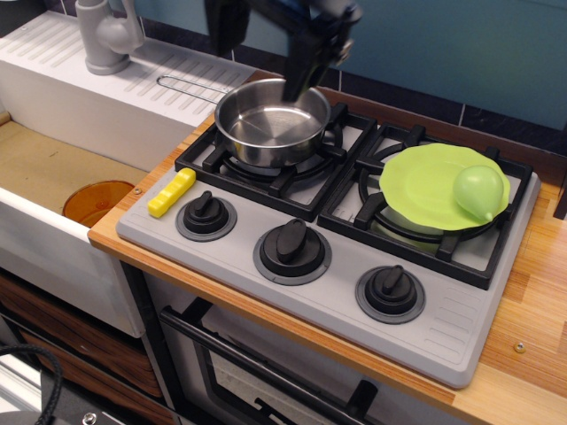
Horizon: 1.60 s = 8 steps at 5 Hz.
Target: Put smallpear on plate and fry in pot or pan on stove
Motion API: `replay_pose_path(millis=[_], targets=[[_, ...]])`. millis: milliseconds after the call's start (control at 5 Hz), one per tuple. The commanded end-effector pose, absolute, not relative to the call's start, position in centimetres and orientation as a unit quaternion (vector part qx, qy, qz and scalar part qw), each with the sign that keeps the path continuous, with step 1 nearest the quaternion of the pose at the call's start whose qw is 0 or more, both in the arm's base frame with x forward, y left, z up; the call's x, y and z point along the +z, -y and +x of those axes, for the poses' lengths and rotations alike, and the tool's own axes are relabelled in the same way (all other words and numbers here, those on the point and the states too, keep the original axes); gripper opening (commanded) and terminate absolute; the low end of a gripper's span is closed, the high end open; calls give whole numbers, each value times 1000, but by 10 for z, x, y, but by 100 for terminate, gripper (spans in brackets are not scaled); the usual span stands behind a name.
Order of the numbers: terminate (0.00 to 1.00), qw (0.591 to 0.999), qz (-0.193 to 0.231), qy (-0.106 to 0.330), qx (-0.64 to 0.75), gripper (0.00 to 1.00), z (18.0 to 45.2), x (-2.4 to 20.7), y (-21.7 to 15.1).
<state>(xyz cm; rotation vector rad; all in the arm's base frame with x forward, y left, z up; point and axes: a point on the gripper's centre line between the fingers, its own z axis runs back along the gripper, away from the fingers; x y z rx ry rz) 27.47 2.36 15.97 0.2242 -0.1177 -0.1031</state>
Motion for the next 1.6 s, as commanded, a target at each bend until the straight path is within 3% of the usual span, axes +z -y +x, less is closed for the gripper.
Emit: replay_pose_path(millis=[0,400,1000,1400], targets=[[0,987,96,116,-52,100,287,137,-68],[0,982,95,146,-67,100,295,95,-100],[0,982,95,146,-67,100,295,95,-100],[0,972,104,200,-71,100,281,50,-96]])
